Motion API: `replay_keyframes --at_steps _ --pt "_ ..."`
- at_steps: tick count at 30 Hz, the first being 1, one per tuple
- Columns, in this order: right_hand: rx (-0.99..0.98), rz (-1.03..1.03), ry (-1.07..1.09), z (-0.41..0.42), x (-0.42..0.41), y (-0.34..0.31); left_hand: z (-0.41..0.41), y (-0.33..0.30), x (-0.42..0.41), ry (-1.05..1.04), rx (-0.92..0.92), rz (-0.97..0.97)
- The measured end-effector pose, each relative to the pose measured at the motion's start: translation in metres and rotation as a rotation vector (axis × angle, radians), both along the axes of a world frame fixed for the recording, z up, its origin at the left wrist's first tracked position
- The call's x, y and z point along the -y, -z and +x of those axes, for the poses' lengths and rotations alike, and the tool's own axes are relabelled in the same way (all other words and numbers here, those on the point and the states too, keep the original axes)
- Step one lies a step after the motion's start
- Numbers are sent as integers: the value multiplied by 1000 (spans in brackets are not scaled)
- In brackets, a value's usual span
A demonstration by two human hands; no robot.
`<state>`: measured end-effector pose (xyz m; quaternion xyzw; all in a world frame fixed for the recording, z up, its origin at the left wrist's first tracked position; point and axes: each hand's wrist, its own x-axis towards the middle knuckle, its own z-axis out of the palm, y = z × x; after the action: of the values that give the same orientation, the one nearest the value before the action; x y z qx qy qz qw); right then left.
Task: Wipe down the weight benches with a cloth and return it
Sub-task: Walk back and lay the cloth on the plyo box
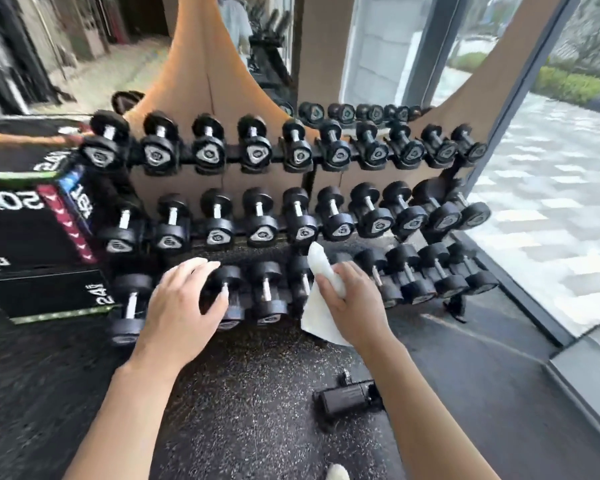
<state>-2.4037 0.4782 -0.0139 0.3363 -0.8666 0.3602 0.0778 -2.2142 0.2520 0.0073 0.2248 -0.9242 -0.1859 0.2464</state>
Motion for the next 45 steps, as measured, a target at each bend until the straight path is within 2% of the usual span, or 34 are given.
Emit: replay_keyframes --at_steps 7,17,21,31,38,45 --pt "36 -13 -152 -22 111 8 17 12 79 -160 36 12" --pt "103 17 -377 -116 296 28 -38 5 204 -407 97 -10" --pt "105 21 -515 -129 377 27 -34 -5 242 -566 86 -8" --pt "147 3 -867 -46 548 35 55 -3 321 -910 60 50" --pt "110 11 -862 19 650 41 119 16 416 -925 137 -39" --pt "118 49 -838 110 752 30 211 13 533 -918 114 5"
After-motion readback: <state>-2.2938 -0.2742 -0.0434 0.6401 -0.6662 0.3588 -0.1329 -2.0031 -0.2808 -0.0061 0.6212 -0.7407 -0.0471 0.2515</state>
